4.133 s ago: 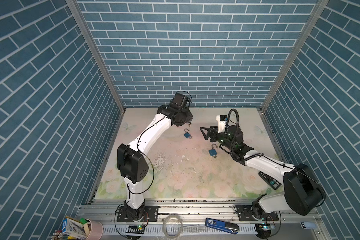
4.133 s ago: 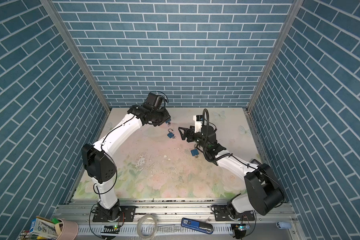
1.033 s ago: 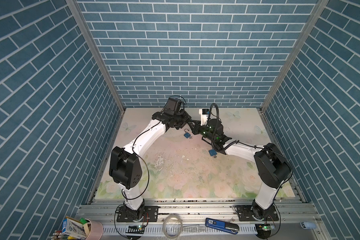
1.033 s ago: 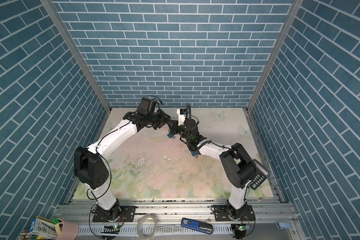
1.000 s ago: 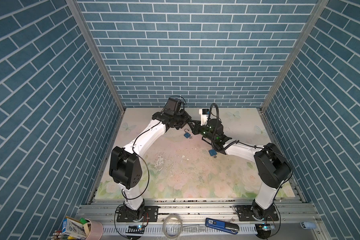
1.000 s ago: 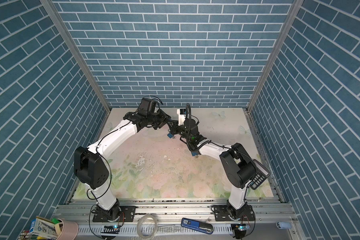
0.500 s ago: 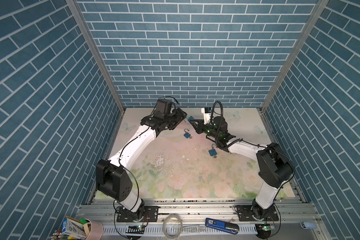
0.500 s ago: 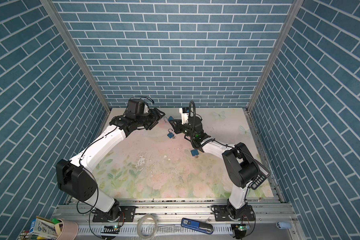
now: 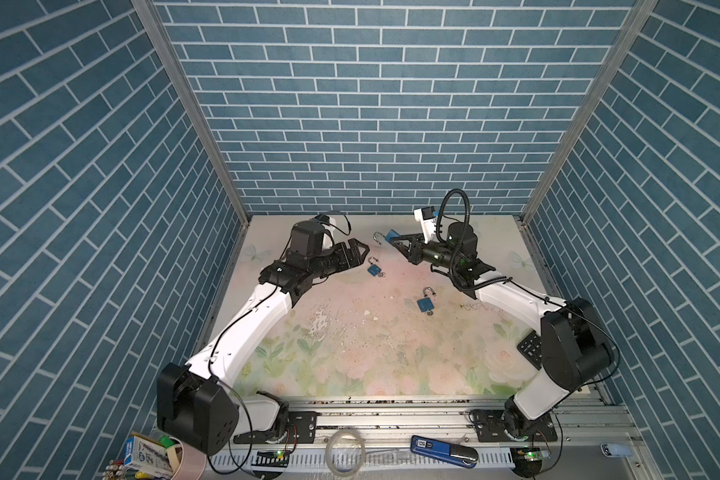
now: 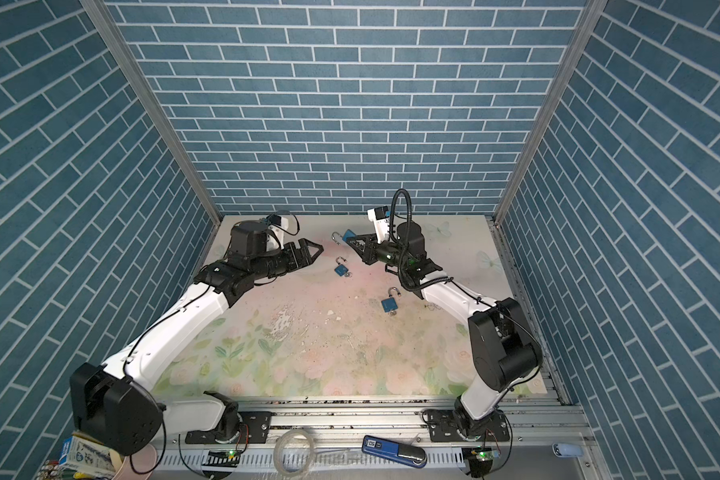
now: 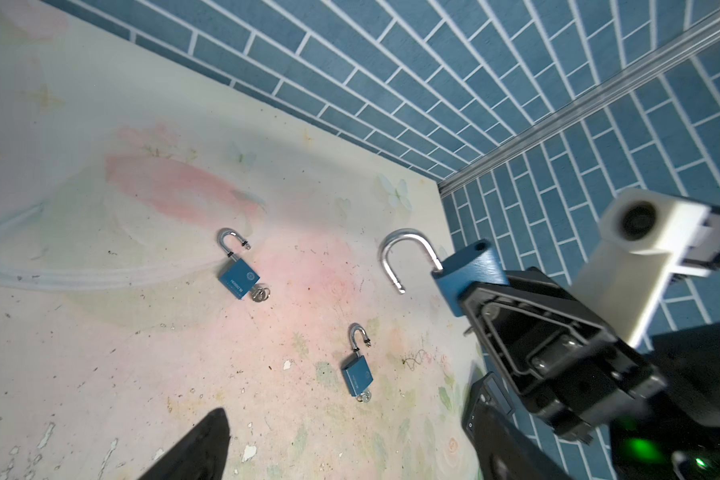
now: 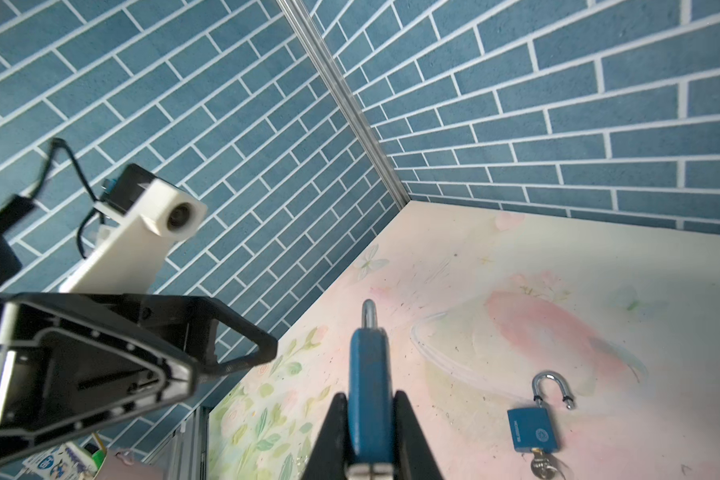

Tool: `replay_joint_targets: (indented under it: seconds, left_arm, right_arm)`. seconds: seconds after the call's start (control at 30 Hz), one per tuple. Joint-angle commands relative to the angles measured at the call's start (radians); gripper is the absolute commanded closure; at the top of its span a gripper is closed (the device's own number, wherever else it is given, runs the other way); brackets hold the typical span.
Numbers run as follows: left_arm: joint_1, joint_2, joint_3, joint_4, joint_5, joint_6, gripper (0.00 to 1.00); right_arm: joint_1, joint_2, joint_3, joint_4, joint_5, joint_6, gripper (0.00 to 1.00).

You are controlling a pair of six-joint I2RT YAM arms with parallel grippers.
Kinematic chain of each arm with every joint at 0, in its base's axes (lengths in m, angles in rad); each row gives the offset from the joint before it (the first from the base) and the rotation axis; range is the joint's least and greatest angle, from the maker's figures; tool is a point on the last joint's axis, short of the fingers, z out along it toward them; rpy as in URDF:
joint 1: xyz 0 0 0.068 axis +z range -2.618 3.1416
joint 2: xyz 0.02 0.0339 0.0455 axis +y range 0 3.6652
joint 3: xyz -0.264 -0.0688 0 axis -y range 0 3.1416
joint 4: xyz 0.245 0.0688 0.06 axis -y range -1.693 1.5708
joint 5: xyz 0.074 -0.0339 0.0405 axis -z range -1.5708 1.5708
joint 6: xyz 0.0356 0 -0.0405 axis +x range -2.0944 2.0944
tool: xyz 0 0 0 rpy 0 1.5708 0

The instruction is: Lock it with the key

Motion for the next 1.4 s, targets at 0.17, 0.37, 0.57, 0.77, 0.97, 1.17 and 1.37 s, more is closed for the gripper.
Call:
replay_joint_targets:
  seconds: [0.17,0.37,0.57,0.77,0.97,1.17,1.37]
  left_arm:
    - [0.004,0.022,-0.029,0.209,0.142,0.174,0.00]
    - [0.003,0.062,-0.060,0.278,0.186,0.251,0.01]
    - [0.013,0.150,-0.036,0.272,0.264,0.278,0.10]
    - [0.015,0.185,-0.019,0.311,0.321,0.253,0.20]
    - [0.018,0.213,-0.016,0.332,0.364,0.263,0.23]
    - [0.017,0.269,0.029,0.327,0.408,0.256,0.31]
    - [0.018,0.292,0.042,0.330,0.436,0.262,0.41]
  right_arm:
    - [-0.015,-0.050,0.033,-0.104,-0.160,-0.016,1.00]
    - [-0.040,-0.080,0.050,-0.190,-0.216,-0.047,1.00]
    - [-0.066,-0.085,0.059,-0.222,-0.262,-0.062,1.00]
    - [-0.089,-0.080,0.068,-0.240,-0.285,-0.067,1.00]
    - [-0.097,-0.079,0.076,-0.245,-0.317,-0.062,1.00]
    - [-0.097,-0.074,0.082,-0.252,-0.332,-0.063,1.00]
    - [-0.100,-0.071,0.088,-0.252,-0.339,-0.064,1.00]
